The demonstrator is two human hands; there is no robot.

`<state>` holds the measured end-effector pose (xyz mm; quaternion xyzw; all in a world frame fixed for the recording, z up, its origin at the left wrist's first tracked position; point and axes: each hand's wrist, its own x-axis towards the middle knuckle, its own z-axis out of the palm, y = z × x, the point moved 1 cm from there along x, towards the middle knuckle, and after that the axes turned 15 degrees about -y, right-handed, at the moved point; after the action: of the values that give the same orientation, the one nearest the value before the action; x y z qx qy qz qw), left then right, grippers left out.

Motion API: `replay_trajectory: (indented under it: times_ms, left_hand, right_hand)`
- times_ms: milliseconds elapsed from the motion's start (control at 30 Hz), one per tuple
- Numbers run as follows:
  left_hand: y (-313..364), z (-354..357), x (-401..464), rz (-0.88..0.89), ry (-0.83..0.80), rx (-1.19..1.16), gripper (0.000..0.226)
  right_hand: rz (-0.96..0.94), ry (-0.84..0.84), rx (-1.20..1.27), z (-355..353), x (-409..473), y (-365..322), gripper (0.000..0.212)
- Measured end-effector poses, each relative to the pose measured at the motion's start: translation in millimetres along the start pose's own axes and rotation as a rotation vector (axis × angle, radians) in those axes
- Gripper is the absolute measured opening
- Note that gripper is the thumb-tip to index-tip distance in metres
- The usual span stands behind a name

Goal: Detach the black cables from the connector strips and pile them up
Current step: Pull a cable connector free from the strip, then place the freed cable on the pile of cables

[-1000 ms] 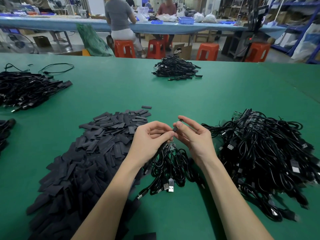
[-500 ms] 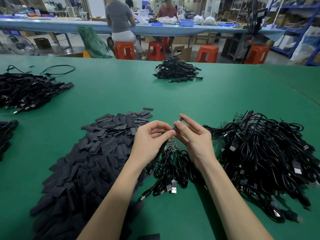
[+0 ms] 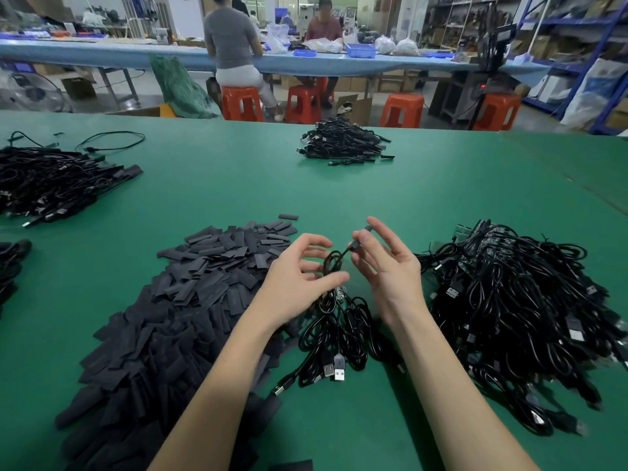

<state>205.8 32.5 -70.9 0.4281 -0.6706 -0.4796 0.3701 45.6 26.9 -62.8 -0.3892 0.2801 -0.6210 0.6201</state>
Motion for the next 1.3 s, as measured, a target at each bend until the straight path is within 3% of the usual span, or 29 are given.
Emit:
replay_trajectory:
  times_ms: [100, 267, 467, 600, 633, 733, 933, 1100, 1300]
  left_hand:
    - [0, -3, -4, -0.109, -0.040, 0.156, 0.031]
    - [8, 1, -5, -0.055, 0.036, 0.247, 0.020]
    - [19, -20, 45, 0.049, 0.121, 0.482, 0.018]
    - [18, -22, 115, -0.001, 0.032, 0.677, 0.018]
    - [15, -20, 130, -0.026, -0.004, 0.728, 0.018]
    - [1, -17, 161, -0.097, -0.066, 0.855, 0.017]
    - [-14, -24, 177, -0.152, -0.009, 0.991, 0.024]
    - [2, -14, 117, -0.058, 0.086, 0.612, 0.015]
    - [5, 6, 31, -0.168, 0.023, 0.197, 0.025]
  right_hand:
    - [-0.037, 0.055, 0.033, -8, 3, -5, 0.029]
    - [0.031, 0.046, -0.056, -19, 5, -7, 0.023]
    - [0.438, -0.066, -0.641, -30, 6, -17, 0.045]
    - [0.558, -0.180, -1.301, -34, 5, -20, 0.046]
    - [0.581, -0.200, -1.373, -34, 5, -20, 0.043]
    - [0.632, -0.232, -1.362, -28, 4, -18, 0.040]
    - [0.597, -0.233, -1.408, -26, 4, -11, 0.030]
    - [0.629, -0.208, -1.353, -24, 4, -8, 0.018]
    - [0.593, -0.279, -0.781, -30, -1, -25, 0.015]
